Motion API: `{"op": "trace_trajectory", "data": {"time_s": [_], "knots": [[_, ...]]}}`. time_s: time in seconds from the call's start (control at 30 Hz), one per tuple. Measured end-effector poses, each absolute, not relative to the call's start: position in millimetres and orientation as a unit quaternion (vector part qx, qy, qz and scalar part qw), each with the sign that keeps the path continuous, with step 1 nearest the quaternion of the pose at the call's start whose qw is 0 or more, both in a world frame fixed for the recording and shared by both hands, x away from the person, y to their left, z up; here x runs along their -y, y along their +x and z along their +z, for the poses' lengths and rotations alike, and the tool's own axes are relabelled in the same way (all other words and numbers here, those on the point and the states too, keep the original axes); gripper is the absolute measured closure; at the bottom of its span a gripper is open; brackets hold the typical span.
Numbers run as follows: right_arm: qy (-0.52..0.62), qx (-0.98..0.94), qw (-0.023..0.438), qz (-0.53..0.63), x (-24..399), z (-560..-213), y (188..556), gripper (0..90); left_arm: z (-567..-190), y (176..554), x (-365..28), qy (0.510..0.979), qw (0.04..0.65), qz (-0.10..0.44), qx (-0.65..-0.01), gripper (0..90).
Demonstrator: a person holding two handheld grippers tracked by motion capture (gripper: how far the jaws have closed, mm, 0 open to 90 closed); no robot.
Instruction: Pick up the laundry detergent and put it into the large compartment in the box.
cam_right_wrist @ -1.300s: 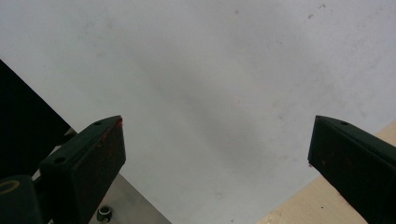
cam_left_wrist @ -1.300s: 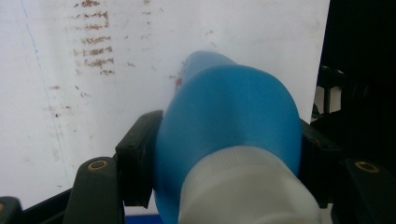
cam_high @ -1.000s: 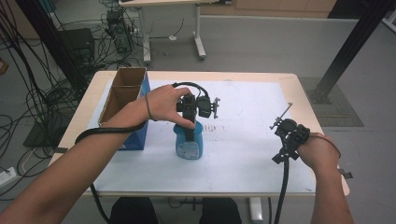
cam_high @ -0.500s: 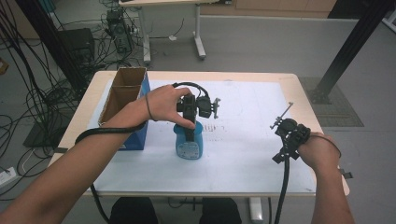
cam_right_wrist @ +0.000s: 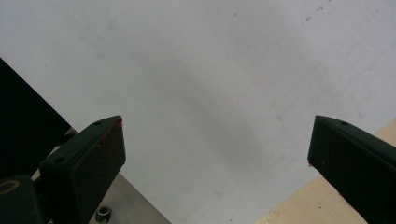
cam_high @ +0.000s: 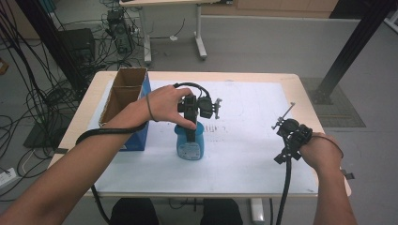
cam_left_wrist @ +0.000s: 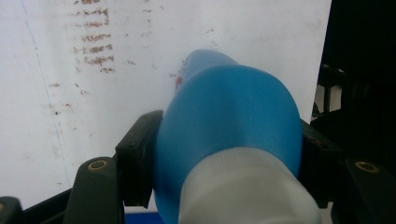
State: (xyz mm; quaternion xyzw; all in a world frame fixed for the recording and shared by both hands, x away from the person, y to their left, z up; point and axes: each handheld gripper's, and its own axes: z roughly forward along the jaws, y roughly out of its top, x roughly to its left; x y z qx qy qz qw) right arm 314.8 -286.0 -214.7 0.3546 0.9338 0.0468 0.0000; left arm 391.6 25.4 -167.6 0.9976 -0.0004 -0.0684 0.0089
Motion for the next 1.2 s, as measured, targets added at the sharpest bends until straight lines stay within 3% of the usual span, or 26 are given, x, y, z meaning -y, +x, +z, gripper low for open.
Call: {"op": "trace_trajectory", "data": {"time_s": [1.2], "knots": [[0.356,-0.933,-0.004,0.05,285.7,-218.6,314.9,3.9,-167.3,391.3,-25.3,0.998,0.008,-0.068,0.001,36.1]]}}
